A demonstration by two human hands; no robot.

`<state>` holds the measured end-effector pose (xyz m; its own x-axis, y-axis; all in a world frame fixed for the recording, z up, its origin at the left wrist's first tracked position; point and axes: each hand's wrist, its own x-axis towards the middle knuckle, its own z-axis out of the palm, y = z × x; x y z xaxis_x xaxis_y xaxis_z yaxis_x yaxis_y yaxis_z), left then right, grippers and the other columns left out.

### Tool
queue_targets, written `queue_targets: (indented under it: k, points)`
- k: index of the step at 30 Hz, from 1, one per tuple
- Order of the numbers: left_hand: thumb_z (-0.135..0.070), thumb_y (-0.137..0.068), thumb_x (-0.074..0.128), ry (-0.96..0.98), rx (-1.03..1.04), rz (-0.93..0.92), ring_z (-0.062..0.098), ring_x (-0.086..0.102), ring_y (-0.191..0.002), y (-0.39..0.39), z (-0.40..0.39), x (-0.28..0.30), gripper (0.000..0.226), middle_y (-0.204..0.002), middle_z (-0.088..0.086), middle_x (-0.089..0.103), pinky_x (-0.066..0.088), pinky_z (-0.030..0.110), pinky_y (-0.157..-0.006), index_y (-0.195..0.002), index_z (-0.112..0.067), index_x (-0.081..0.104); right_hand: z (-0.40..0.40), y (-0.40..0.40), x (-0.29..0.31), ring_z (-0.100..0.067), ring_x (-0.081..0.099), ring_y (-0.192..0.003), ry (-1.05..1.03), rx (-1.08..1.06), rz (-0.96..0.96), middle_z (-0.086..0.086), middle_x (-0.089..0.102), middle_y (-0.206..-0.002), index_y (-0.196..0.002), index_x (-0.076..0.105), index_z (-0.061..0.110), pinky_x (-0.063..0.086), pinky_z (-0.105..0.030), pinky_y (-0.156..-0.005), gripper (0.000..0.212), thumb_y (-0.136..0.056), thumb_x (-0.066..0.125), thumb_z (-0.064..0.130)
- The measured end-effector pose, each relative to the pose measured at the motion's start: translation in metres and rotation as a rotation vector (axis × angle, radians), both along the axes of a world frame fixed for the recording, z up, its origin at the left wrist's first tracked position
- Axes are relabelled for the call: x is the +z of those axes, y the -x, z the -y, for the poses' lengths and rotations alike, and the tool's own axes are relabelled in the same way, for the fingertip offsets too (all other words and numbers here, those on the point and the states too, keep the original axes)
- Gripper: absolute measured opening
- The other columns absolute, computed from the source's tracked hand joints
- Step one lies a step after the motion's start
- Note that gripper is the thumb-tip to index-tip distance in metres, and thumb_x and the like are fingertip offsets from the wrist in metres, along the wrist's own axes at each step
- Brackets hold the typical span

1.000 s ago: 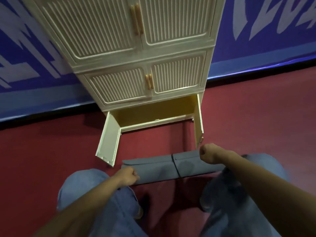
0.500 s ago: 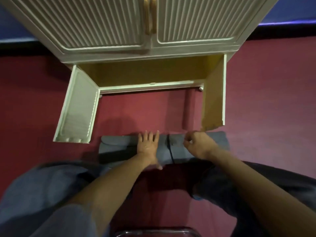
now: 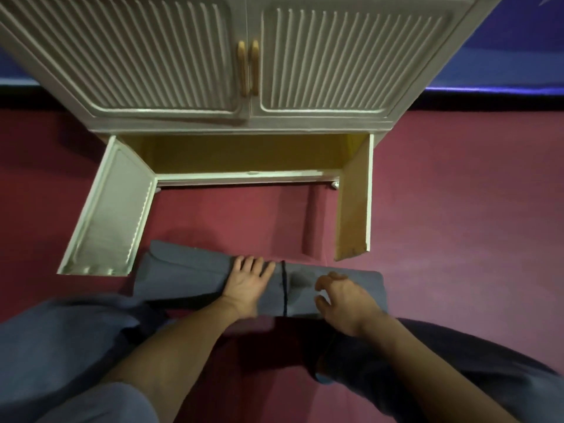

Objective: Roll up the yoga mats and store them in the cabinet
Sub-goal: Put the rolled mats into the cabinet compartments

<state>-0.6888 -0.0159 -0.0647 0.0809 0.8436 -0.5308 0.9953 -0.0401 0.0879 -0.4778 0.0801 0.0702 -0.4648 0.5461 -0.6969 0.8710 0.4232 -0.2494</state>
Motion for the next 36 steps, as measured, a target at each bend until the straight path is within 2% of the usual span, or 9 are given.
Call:
queue_targets:
  k: [3, 6, 12, 16, 20, 24, 28, 32, 36]
  points:
    - [-0.051, -0.020, 0.090, -0.098, -0.118, -0.027, 0.037, 0.057, -0.115, 0.011, 0.006, 0.025, 0.135, -0.130, 0.018, 0.060, 0.039, 0.055, -0.105, -0.143, -0.010, 0.051, 0.013, -0.008, 0.016, -0.027, 0.046, -0.130, -0.053, 0.004, -0.023, -0.003, 0.051, -0.139, -0.140, 0.048, 0.021, 0.040, -0.038, -0.107, 0.045, -0.098, 0.051, 0.036]
    - [-0.042, -0.027, 0.089, -0.224, -0.194, -0.065, 0.038, 0.058, -0.115, 0.017, 0.015, 0.066, 0.125, -0.131, 0.018, 0.059, 0.038, 0.053, -0.105, -0.142, -0.010, 0.050, 0.033, -0.015, 0.035, -0.026, 0.041, -0.134, -0.108, -0.007, -0.072, -0.001, 0.045, -0.145, -0.145, 0.042, 0.024, 0.037, -0.040, -0.109, 0.057, -0.094, 0.057, 0.045]
    - [-0.047, -0.030, 0.089, -0.304, -0.312, -0.190, 0.038, 0.053, -0.119, 0.012, 0.024, 0.163, 0.128, -0.134, 0.020, 0.056, 0.029, 0.051, -0.107, -0.144, -0.012, 0.046, 0.062, -0.034, 0.066, -0.034, -0.017, -0.154, -0.232, 0.031, -0.094, -0.015, -0.026, -0.165, -0.161, -0.010, 0.021, 0.001, -0.052, -0.126, 0.148, -0.057, 0.076, 0.081]
    - [-0.044, -0.043, 0.088, -0.384, -0.413, -0.285, 0.041, 0.049, -0.127, 0.011, 0.030, 0.222, 0.123, -0.143, 0.024, 0.051, 0.031, 0.052, -0.110, -0.151, -0.011, 0.040, 0.081, -0.033, 0.080, -0.034, -0.034, -0.148, -0.324, 0.085, -0.170, -0.014, -0.037, -0.161, -0.152, -0.035, 0.028, -0.011, -0.056, -0.123, 0.167, -0.044, 0.081, 0.082]
    - [-0.035, -0.048, 0.082, -0.523, -0.591, -0.372, 0.042, 0.050, -0.132, 0.000, 0.031, 0.279, 0.112, -0.144, 0.028, 0.051, 0.024, 0.052, -0.115, -0.150, -0.007, 0.044, 0.081, -0.014, 0.104, -0.041, -0.024, -0.151, -0.393, 0.056, -0.335, -0.015, -0.027, -0.165, -0.149, -0.039, 0.033, -0.007, -0.055, -0.124, 0.170, -0.041, 0.082, 0.082]
    - [-0.034, -0.061, 0.077, -0.578, -0.661, -0.447, 0.042, 0.045, -0.139, -0.010, 0.043, 0.318, 0.103, -0.150, 0.029, 0.046, 0.011, 0.059, -0.122, -0.152, -0.006, 0.039, 0.086, -0.008, 0.120, -0.032, 0.026, -0.149, -0.456, -0.044, -0.500, -0.008, 0.023, -0.163, -0.160, -0.005, 0.024, 0.029, -0.054, -0.118, 0.149, -0.050, 0.083, 0.072]
    - [-0.023, -0.069, 0.077, -0.797, -0.437, -0.346, 0.034, 0.036, -0.149, -0.017, 0.078, 0.337, 0.088, -0.158, 0.017, 0.042, 0.011, 0.061, -0.122, -0.150, -0.011, 0.047, 0.083, -0.011, 0.140, -0.024, 0.044, -0.134, -0.550, -0.092, -0.664, 0.003, 0.040, -0.150, -0.155, 0.021, 0.024, 0.041, -0.050, -0.107, 0.134, -0.046, 0.082, 0.071]
    - [-0.022, -0.072, 0.083, -1.339, 0.174, 0.173, 0.024, 0.051, -0.139, -0.030, 0.135, 0.327, 0.047, -0.139, 0.005, 0.059, 0.028, 0.058, -0.116, -0.117, -0.016, 0.069, 0.081, -0.013, 0.161, -0.020, 0.045, -0.132, -0.605, -0.096, -0.804, 0.008, 0.044, -0.147, -0.151, 0.029, 0.027, 0.039, -0.049, -0.108, 0.126, -0.045, 0.085, 0.068]
    - [-0.058, -0.059, 0.089, -1.232, 0.970, 0.636, 0.018, 0.056, -0.126, -0.012, 0.166, 0.313, 0.093, -0.134, -0.006, 0.053, 0.042, 0.048, -0.112, -0.135, -0.023, 0.049, 0.084, -0.011, 0.176, -0.016, 0.048, -0.130, -0.628, -0.123, -0.928, 0.010, 0.048, -0.142, -0.147, 0.034, 0.027, 0.042, -0.047, -0.107, 0.122, -0.046, 0.087, 0.070]
